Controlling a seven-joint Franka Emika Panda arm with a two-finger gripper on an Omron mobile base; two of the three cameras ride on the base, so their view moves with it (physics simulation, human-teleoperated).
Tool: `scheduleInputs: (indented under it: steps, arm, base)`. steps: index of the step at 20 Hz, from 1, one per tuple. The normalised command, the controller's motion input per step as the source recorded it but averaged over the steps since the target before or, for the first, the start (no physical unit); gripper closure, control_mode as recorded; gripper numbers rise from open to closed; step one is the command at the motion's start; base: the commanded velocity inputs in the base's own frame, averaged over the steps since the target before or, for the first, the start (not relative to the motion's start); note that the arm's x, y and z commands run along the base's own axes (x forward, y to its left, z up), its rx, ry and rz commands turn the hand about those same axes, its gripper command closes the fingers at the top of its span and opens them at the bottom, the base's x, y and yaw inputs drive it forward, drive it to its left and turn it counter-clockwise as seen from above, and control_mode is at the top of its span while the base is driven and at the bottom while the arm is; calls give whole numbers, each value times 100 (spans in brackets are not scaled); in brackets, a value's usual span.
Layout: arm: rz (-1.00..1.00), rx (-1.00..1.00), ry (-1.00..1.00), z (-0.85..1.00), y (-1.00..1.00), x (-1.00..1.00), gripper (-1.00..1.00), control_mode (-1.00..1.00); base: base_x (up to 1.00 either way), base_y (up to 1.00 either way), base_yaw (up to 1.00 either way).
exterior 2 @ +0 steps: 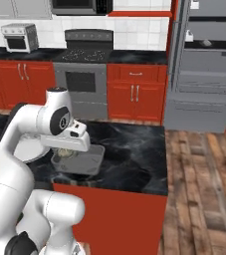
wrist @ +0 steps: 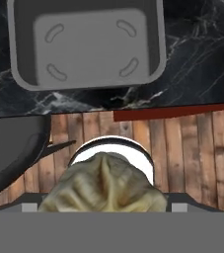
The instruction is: Place two dumplings into each of the tupperware containers and then place the containers in the fridge.
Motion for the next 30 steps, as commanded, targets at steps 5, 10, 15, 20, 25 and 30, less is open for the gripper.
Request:
scheduleInputs:
  steps: [5, 10, 15, 20, 25, 30]
  arm:
    - [0, 0, 0, 0, 0, 0, 100, 100]
    - [0, 0, 7, -46, 33, 62, 100, -100]
    - [0, 1, 4, -64, 32, 63, 100, -100]
    - [0, 0, 3, -75, 10, 50, 100, -100]
    - [0, 0, 9, -59, 23, 20, 100, -100]
    - [0, 0, 4, -47, 12, 19, 100, -100]
  base:
    - [54, 13, 0]
    - [0, 0, 0]
    - [0, 0, 0]
    - [0, 0, 0]
    - [0, 0, 0]
    - [0, 0, 0]
